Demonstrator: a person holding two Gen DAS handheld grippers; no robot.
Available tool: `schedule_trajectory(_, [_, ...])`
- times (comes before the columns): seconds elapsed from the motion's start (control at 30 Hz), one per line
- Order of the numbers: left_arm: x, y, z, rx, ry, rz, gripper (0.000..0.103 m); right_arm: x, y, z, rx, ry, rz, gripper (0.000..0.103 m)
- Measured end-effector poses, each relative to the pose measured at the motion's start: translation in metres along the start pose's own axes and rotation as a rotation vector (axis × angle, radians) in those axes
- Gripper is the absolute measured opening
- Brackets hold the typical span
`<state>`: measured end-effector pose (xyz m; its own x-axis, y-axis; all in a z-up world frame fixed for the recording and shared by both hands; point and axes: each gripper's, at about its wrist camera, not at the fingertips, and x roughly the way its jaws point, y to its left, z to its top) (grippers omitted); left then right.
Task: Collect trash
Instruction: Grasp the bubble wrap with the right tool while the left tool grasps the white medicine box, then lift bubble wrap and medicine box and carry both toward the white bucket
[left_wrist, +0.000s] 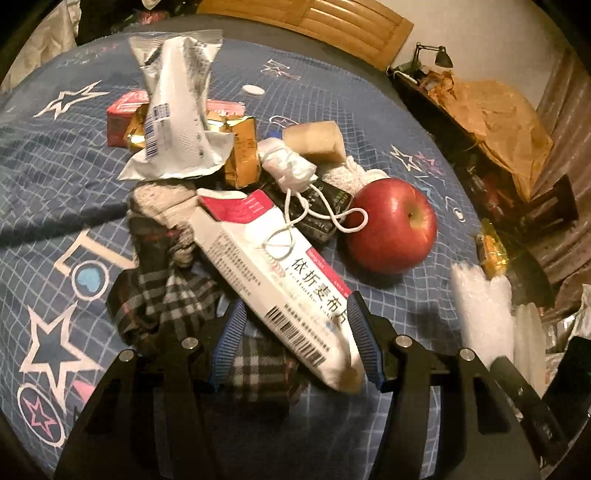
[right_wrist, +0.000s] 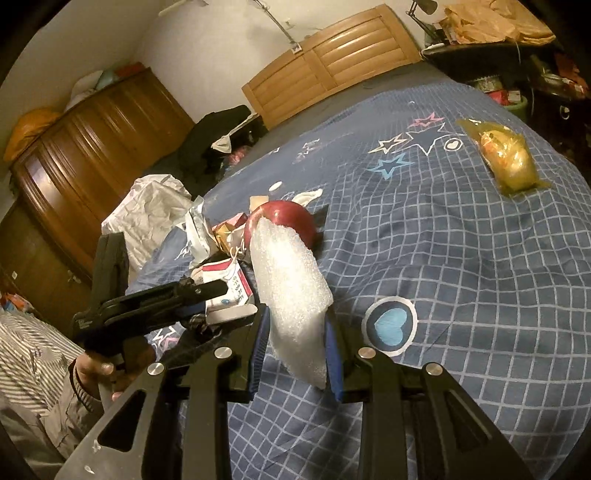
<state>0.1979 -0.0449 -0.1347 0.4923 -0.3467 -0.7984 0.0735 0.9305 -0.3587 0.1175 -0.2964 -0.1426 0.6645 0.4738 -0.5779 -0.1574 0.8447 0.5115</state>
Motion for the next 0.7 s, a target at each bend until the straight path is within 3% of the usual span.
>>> schedule_trajectory(0.07, [0.006,-0.006,0.003,0.009,-0.001,0.021,0.052,0.002,0.003,0.0,-0.003,0.001,-0.002,0.03])
schedule_trajectory(0.13, [0.008,-0.008,0.005,0.003,-0.004,0.023,0.036,0.0,0.005,0.0,-0.009,-0.005,-0.001,0.03])
schedule_trajectory(0.27, [-0.003,-0.005,-0.001,-0.008,-0.019,-0.002,0.022,-0.006,0.008,0.0,-0.012,-0.026,-0.004,0.03])
schedule_trajectory(0.5, [-0.04,-0.011,-0.02,0.094,0.0,-0.051,0.017,-0.029,0.01,-0.008,-0.023,-0.05,-0.046,0.03])
schedule_trajectory(0.6, [-0.054,-0.018,-0.033,0.175,0.063,-0.104,0.017,-0.049,0.018,-0.019,-0.05,-0.052,-0.095,0.03])
schedule_trajectory(0.7, [-0.059,-0.026,-0.05,0.302,0.189,-0.161,0.017,-0.07,0.023,-0.032,-0.075,-0.045,-0.138,0.03])
